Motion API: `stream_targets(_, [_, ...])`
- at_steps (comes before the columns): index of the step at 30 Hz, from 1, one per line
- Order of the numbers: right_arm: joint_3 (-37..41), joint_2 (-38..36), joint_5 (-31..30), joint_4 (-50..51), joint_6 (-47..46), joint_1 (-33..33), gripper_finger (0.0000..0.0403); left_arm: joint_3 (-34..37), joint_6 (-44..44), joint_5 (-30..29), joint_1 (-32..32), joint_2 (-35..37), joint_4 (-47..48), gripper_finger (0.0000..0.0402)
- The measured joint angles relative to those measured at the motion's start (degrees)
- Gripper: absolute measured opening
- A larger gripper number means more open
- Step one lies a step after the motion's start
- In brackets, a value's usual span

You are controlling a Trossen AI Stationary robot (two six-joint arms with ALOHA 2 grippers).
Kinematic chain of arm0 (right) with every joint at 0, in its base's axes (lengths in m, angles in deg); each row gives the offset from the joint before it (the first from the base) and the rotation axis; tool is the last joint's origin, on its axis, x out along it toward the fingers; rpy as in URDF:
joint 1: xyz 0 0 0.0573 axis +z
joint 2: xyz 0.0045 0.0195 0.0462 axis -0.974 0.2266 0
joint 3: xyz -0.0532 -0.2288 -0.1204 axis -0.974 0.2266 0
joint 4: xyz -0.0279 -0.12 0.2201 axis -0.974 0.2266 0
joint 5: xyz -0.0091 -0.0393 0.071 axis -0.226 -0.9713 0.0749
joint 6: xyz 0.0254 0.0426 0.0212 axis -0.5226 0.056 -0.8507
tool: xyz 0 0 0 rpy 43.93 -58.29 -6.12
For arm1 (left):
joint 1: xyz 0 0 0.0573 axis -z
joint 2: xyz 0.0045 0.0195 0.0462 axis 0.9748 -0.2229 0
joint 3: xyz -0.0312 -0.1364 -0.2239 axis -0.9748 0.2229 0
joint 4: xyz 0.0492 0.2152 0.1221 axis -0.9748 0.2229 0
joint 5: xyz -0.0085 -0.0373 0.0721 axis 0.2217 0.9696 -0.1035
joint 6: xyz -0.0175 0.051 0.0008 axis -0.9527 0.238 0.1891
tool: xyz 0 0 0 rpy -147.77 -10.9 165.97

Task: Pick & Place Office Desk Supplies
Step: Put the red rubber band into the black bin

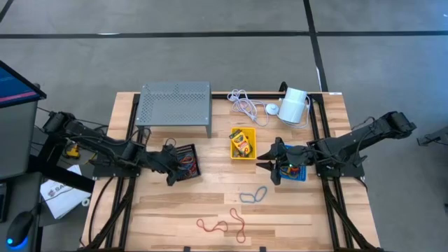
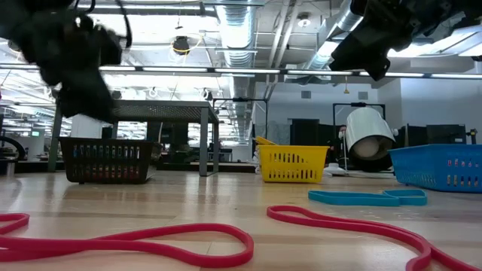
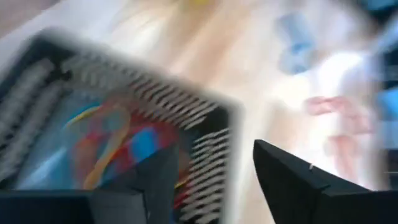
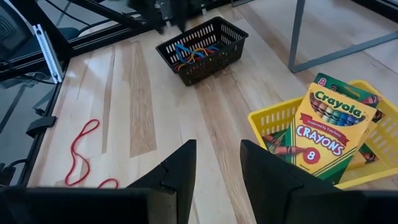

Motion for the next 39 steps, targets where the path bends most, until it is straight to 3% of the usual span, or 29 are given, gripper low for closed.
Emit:
stream_targets(6, [0.0,0.0,0.0,0.0,-0.1,0.0,0.012,-0.1,10.9,6.6,0.5,0.1,-25.3,0.0216])
stream_targets(9, [0.0,0.0,0.0,0.0,-0.2,0.0,0.012,-0.5,16.2,8.9,3.4,-0.7,-29.1,0.0203])
stream_targets(13, [0.0,0.0,0.0,0.2,-0.2,0.0,0.012,-2.5,21.2,9.3,9.6,-5.4,-28.6,0.0176])
stream_targets(21, [0.0,0.0,0.0,0.2,-2.1,0.9,0.012,-11.3,26.8,8.2,16.7,-23.3,-28.5,0.0144])
stream_targets(28, [0.0,0.0,0.0,0.2,-2.2,2.7,0.012,-19.9,26.9,10.7,17.2,-32.7,-27.4,0.0173])
stream_targets(35, [0.0,0.0,0.0,0.3,-2.1,3.1,0.012,-28.7,28.9,11.8,17.4,-37.8,-8.1,0.0212])
stream_targets(39, [0.0,0.0,0.0,0.3,-2.1,3.0,0.012,-32.7,31.4,11.8,17.9,-41.0,-3.9,0.0218])
